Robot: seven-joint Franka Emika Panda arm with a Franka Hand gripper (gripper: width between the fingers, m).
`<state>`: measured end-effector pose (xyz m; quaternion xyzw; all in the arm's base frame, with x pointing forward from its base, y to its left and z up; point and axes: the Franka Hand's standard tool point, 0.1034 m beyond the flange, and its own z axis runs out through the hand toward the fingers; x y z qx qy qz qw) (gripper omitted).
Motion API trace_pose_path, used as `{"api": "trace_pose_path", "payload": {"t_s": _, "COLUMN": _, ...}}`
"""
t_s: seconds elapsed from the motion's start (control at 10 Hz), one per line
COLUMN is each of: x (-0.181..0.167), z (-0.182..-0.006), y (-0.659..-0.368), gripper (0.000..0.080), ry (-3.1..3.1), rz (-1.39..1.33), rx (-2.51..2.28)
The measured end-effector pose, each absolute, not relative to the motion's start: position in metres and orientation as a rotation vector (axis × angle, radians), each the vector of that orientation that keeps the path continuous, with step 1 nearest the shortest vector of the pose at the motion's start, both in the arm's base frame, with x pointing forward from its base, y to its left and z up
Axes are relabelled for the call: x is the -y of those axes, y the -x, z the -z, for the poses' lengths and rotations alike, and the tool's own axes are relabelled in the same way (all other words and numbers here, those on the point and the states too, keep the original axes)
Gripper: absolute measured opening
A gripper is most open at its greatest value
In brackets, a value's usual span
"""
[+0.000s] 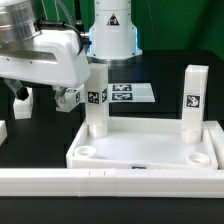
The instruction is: Assemble desk
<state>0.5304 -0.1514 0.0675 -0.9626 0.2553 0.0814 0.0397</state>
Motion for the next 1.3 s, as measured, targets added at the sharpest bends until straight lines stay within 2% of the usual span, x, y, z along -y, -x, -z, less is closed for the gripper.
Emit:
{"api": "trace_pose_path", "payload": {"t_s": 0.1, "x": 0.171, "z": -0.064, "y": -0.514, "gripper": 0.0649, "ry": 2.911, "rz": -0.253, "rx": -0.823}}
{"api": "trace_pose_path", "payload": {"t_s": 0.3, "x": 0.187, "z": -0.058, "y": -0.485, "gripper": 0.0649, "ry": 2.862, "rz": -0.281, "rx": -0.886}}
{"api": "trace_pose_path", "payload": {"t_s": 0.4, "x": 0.185, "z": -0.055, "y": -0.473, "gripper": 0.0649, "ry": 2.845, "rz": -0.299, "rx": -0.92}}
{"api": "trace_pose_path", "payload": {"t_s": 0.8, "x": 0.178, "z": -0.052, "y": -0.471, "gripper": 0.0649, "ry": 2.834, "rz": -0.347, "rx": -0.912}}
{"api": "trace_pose_path", "payload": {"t_s": 1.3, "x": 0.158, "z": -0.047, "y": -0.435, "gripper": 0.0649, "ry": 2.616, "rz": -0.789, "rx": -0.87}}
